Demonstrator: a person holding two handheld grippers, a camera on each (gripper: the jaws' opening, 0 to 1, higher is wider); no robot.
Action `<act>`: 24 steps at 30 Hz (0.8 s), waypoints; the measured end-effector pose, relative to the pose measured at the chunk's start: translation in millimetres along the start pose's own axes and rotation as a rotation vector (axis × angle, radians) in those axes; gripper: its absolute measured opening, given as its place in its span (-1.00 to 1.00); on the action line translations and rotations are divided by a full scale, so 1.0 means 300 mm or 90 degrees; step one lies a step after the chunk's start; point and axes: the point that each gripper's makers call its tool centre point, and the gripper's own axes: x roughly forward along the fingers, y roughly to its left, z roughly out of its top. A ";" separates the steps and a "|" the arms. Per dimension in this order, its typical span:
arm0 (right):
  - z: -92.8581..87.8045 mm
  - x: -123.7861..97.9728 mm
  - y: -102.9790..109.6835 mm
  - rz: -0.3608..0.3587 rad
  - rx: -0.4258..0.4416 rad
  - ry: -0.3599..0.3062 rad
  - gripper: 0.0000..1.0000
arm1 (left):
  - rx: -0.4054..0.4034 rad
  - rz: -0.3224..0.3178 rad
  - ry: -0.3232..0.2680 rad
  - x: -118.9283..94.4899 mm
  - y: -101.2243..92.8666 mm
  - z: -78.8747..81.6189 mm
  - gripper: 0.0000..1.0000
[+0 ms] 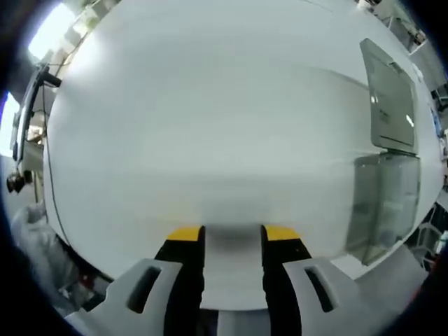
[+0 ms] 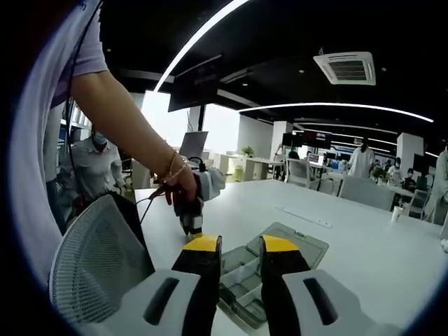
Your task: Insert the divider into the dual guide fixture by aligning both edges with the guide slots and pushing it downward to the bottom, including one-sided entry, uneven engagement, binding, and posture correction.
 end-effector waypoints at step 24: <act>-0.007 0.001 -0.002 0.000 0.001 0.003 -0.68 | 0.005 -0.009 0.004 0.002 -0.003 -0.002 -0.43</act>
